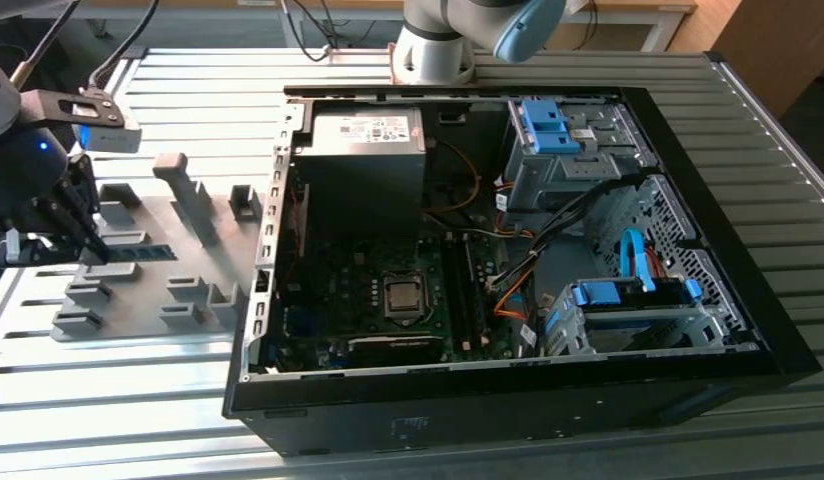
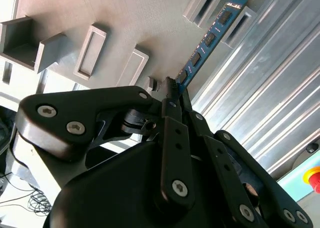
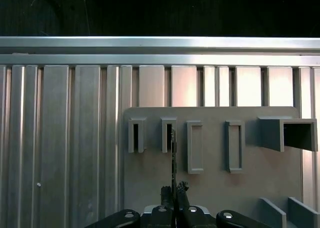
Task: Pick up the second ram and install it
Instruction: 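Pick up the second ram and move it above second insertion slot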
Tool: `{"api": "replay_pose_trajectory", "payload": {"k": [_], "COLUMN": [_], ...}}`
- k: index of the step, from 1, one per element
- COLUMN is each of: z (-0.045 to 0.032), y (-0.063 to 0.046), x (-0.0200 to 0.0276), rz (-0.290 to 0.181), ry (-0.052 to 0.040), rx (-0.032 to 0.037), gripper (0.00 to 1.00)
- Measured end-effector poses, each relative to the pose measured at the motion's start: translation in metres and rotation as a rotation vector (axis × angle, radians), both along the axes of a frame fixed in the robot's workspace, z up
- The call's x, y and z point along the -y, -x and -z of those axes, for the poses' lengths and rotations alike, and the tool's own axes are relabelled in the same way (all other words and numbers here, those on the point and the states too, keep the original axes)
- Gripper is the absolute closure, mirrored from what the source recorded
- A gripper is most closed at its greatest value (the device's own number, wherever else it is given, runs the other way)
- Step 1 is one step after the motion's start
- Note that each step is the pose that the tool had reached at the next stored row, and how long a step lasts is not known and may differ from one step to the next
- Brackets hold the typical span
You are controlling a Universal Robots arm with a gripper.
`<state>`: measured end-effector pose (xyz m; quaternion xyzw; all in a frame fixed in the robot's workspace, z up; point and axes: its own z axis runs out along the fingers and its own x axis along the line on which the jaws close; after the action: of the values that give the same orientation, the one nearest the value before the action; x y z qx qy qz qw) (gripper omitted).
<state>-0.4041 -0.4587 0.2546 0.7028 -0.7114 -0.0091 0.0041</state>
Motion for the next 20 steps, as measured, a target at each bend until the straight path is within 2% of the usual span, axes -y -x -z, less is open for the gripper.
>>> {"api": "replay_pose_trajectory", "payload": {"k": [20], "z": [-0.0154], "y": [0.0], "x": [0.0], "rz": [0.0], "ry": [0.0], "rx": [0.0], "gripper": [0.86]}}
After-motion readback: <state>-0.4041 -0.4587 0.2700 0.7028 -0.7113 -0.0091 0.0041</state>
